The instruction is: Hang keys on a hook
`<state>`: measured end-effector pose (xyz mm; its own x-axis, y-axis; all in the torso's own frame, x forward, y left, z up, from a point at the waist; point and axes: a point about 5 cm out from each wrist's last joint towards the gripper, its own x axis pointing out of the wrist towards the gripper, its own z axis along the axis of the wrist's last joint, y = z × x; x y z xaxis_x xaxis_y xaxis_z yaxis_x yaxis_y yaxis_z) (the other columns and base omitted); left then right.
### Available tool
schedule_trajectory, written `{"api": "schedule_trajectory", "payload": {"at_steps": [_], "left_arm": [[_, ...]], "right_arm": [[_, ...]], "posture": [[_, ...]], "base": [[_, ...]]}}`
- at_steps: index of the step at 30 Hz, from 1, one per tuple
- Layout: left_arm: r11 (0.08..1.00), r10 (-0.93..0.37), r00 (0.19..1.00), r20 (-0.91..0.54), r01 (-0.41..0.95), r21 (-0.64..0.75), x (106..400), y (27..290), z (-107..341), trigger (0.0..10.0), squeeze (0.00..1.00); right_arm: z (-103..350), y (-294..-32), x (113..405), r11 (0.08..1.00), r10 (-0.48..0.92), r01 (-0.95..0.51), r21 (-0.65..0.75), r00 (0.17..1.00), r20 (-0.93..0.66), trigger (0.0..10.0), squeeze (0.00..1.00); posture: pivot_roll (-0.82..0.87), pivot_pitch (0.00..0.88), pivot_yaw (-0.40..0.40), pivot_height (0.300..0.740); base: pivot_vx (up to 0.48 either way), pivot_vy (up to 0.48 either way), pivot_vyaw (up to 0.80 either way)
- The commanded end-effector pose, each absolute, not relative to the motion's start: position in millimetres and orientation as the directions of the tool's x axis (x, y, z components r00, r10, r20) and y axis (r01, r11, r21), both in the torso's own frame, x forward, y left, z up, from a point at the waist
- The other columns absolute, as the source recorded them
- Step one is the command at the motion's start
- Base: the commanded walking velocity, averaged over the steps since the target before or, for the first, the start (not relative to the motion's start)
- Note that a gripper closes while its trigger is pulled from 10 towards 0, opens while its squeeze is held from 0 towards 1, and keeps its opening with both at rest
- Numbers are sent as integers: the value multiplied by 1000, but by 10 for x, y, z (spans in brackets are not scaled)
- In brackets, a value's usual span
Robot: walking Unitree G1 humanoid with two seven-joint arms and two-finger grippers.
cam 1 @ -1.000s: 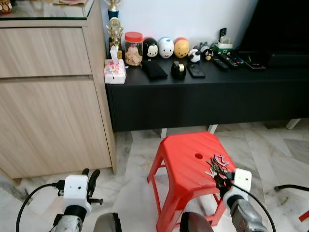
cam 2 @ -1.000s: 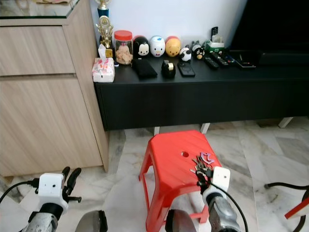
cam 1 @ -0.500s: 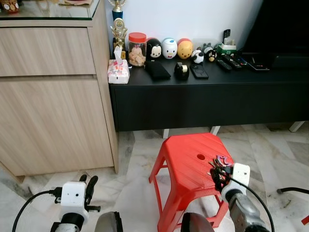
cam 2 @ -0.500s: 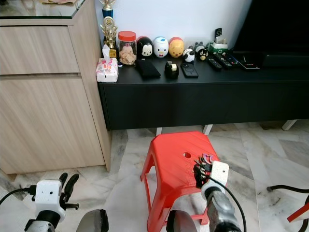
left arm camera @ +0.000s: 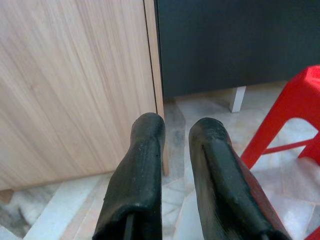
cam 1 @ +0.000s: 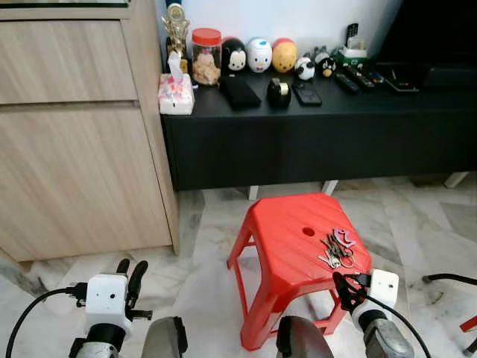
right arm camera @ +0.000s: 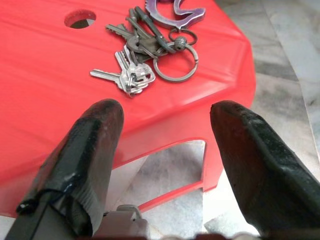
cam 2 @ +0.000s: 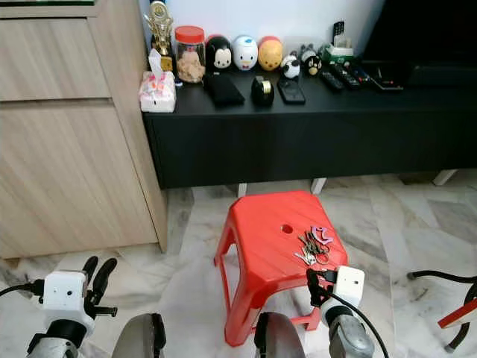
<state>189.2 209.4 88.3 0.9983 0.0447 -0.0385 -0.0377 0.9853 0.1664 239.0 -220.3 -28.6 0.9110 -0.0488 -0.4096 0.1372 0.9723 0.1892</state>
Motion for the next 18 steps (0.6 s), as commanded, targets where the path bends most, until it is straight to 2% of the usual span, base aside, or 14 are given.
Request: {"api": "schedule_trajectory", "payload": {"at_steps": [1, 18], "left_arm": [[985, 48, 999, -13, -45, 167, 1930, 2095, 981, 10000, 0], [985, 44, 999, -4, -43, 164, 1917, 2060, 1115, 10000, 0]], "right_arm": [[-239, -2292, 2369, 976, -58, 129, 174, 929, -366, 10000, 0], [-143, -2325, 2284, 986, -22, 58, 159, 974, -225, 10000, 0]], "posture": [[124, 138, -121, 587], [120, 183, -117, 587]], "base": [[0, 0, 0], [0, 0, 0]]}}
